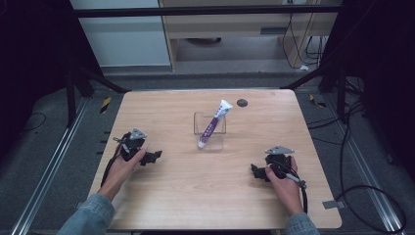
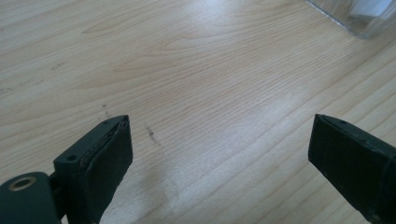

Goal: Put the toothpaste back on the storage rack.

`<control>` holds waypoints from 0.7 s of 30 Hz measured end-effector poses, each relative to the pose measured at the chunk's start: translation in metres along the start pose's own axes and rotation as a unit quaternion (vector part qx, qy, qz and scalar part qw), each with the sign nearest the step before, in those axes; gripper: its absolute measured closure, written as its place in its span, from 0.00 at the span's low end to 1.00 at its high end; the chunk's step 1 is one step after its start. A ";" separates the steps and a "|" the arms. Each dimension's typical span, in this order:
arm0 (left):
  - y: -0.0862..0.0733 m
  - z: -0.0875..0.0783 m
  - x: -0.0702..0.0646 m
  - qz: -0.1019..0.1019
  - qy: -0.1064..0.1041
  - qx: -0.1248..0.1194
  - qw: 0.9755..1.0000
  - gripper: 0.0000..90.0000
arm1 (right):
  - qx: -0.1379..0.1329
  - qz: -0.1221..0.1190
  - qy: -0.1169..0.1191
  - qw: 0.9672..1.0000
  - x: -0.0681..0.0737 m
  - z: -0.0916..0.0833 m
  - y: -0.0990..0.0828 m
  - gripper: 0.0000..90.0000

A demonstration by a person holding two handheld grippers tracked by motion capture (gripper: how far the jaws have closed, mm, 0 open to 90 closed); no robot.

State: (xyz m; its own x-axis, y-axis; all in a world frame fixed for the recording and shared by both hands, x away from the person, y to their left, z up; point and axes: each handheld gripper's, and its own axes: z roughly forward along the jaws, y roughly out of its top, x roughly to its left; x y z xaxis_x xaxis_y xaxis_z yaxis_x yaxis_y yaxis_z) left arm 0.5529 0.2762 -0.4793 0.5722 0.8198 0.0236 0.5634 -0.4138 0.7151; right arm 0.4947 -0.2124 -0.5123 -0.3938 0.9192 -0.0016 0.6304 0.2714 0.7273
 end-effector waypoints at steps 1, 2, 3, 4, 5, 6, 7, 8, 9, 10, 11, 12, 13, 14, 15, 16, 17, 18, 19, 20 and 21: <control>-0.001 0.001 0.002 0.001 0.002 0.000 1.000 0.07 | 0.000 0.000 0.000 1.000 0.000 0.000 0.000 0.03; -0.002 0.001 0.004 0.001 0.004 0.002 1.000 0.07 | 0.000 0.000 0.000 1.000 0.000 0.000 0.000 0.03; -0.003 0.002 0.005 0.000 0.003 0.001 1.000 0.07 | 0.000 0.000 0.000 1.000 0.000 0.000 0.000 0.03; -0.003 0.003 0.006 0.000 0.003 0.001 1.000 0.07 | 0.000 0.000 0.000 1.000 0.000 0.000 0.000 0.03; -0.004 0.004 0.007 -0.001 0.004 0.002 1.000 0.06 | 0.000 0.000 0.000 1.000 0.000 0.000 0.000 0.03; -0.004 0.005 0.008 0.001 0.005 0.001 1.000 0.06 | 0.000 0.000 0.000 1.000 0.000 0.000 0.000 0.03; -0.005 0.006 0.010 0.001 0.004 0.000 1.000 0.06 | 0.000 0.000 0.000 1.000 0.000 0.000 0.000 0.03; -0.005 0.007 0.011 -0.002 0.004 -0.001 1.000 0.06 | 0.000 0.000 0.000 1.000 0.000 0.000 0.000 0.03; -0.005 0.008 0.011 -0.002 0.004 0.000 1.000 0.06 | 0.000 0.000 0.000 1.000 0.000 0.000 0.000 0.03; -0.006 0.009 0.012 -0.003 0.003 -0.001 1.000 0.06 | 0.000 0.000 0.000 1.000 0.000 0.000 0.000 0.03; -0.006 0.009 0.014 -0.002 0.004 -0.002 1.000 0.06 | 0.000 0.000 0.000 1.000 0.000 0.000 0.000 0.03; -0.006 0.010 0.014 -0.002 0.004 -0.001 1.000 0.06 | 0.000 0.000 0.000 1.000 0.000 0.000 0.000 0.03; -0.006 0.011 0.015 -0.003 0.004 -0.002 1.000 0.06 | 0.000 0.000 0.000 1.000 0.000 0.000 0.000 0.03; -0.006 0.012 0.015 -0.002 0.004 0.000 1.000 0.06 | 0.000 0.000 0.000 1.000 0.000 0.000 0.000 0.03; -0.005 0.014 0.016 0.002 0.006 0.001 1.000 0.06 | 0.000 0.000 0.000 1.000 0.000 0.000 0.000 0.03; -0.005 0.015 0.016 0.001 0.006 0.002 1.000 0.06 | 0.000 0.000 0.000 1.000 0.000 0.000 0.000 0.03; -0.005 0.016 0.016 0.003 0.005 0.002 1.000 0.06 | 0.000 0.000 0.000 1.000 0.000 0.000 0.000 0.03; -0.006 0.017 0.016 0.003 0.005 0.003 1.000 0.06 | 0.000 0.000 0.000 1.000 0.000 0.000 0.000 0.03; -0.006 0.018 0.016 0.006 0.004 0.003 1.000 0.06 | 0.000 0.000 0.000 1.000 0.000 0.000 0.000 0.03; -0.006 0.019 0.016 0.007 0.004 0.003 1.000 0.05 | 0.000 0.000 0.000 1.000 0.000 0.000 0.000 0.03; -0.006 0.021 0.016 0.008 0.003 0.003 1.000 0.05 | 0.000 0.000 0.000 1.000 0.000 0.000 0.000 0.03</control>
State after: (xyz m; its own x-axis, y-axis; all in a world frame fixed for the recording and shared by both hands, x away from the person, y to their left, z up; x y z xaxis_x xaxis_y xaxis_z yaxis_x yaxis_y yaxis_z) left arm 0.5711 0.2841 -0.4976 0.5777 0.8153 0.0401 0.5570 -0.4297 0.7107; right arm 0.4947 -0.2124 -0.5123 -0.3938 0.9192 -0.0014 0.6307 0.2713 0.7270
